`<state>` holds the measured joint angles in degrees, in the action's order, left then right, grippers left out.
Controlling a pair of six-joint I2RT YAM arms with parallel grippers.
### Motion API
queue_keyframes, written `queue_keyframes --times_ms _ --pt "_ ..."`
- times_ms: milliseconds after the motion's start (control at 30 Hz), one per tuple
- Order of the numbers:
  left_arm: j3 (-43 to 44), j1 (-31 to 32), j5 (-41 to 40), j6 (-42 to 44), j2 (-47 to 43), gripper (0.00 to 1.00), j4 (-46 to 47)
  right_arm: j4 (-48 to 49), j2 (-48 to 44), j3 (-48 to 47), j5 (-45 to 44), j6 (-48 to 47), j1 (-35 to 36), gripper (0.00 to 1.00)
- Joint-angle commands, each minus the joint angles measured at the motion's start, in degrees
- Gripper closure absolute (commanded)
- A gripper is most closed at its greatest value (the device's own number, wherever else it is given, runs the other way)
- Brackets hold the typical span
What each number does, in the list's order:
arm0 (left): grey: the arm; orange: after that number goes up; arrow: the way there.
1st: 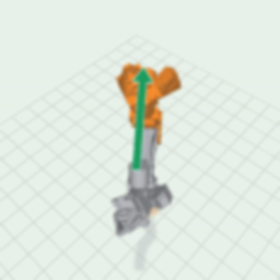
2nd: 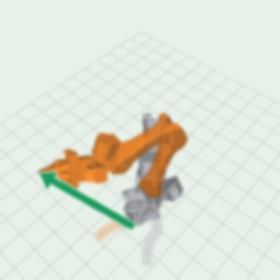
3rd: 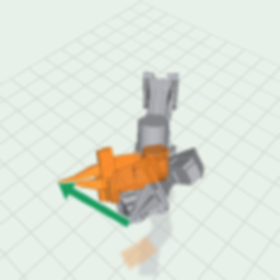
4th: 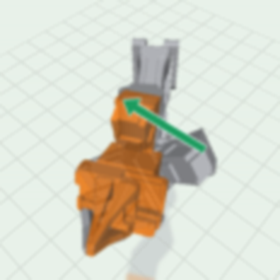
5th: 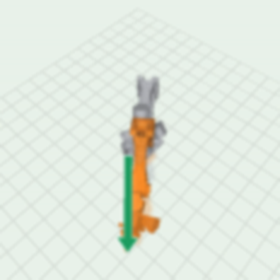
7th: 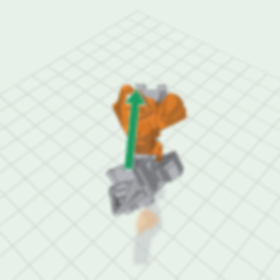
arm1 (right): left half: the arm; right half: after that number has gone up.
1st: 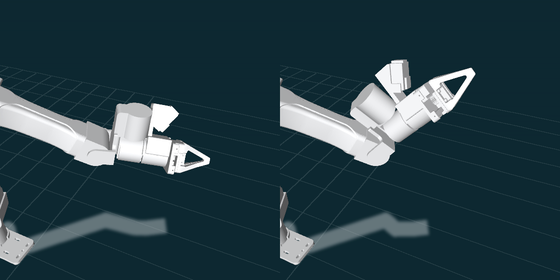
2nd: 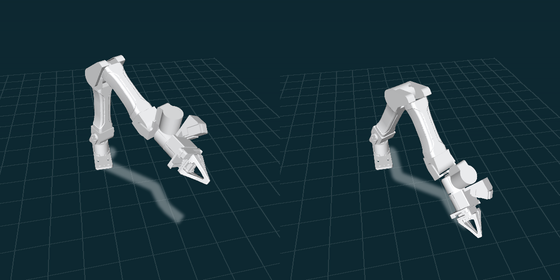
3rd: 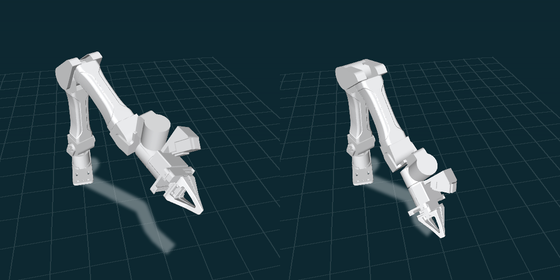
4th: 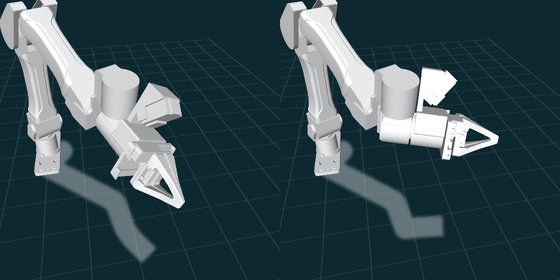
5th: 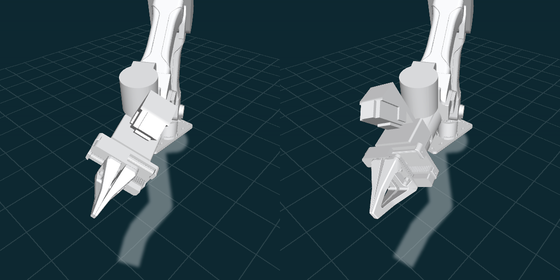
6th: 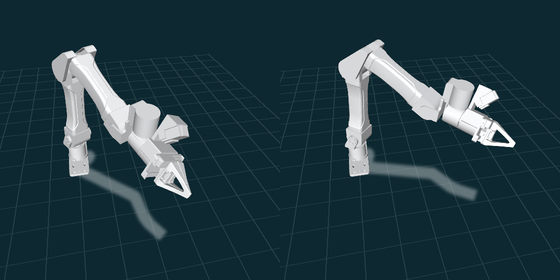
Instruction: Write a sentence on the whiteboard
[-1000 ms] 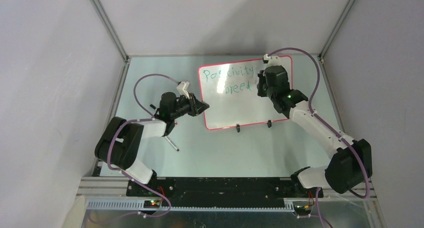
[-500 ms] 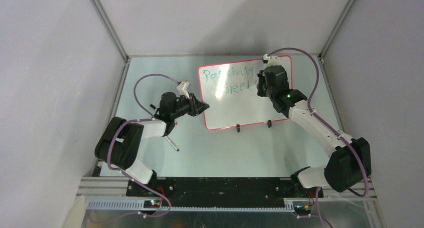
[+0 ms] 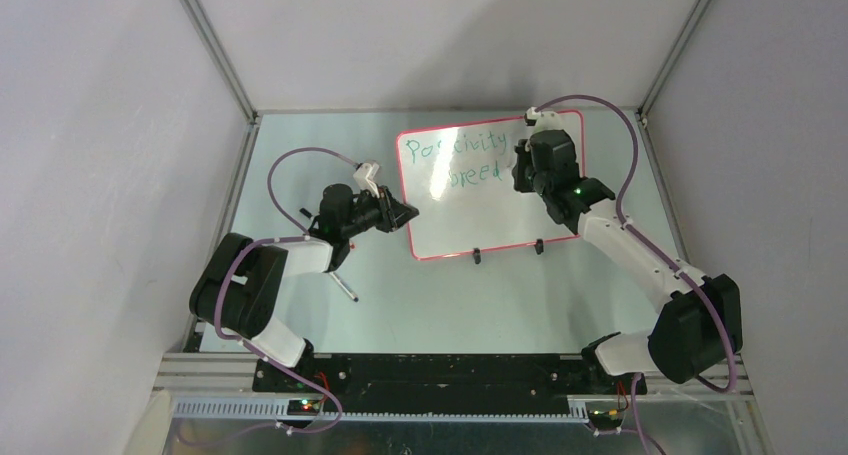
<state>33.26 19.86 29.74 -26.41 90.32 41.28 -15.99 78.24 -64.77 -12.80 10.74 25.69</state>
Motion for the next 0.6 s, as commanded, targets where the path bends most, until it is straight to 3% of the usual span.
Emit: queue_keyframes --times_ms 0,567 --pt "1.7 0.8 -1.5 3.6 -1.2 0.76 0.0 2.0 0.8 -0.4 1.9 0.6 0.0 1.0" --pt "1.6 0.8 -1.6 3.6 -1.3 0.77 0.0 -1.0 0.4 -0.4 2.4 -0.3 0.3 1.0"
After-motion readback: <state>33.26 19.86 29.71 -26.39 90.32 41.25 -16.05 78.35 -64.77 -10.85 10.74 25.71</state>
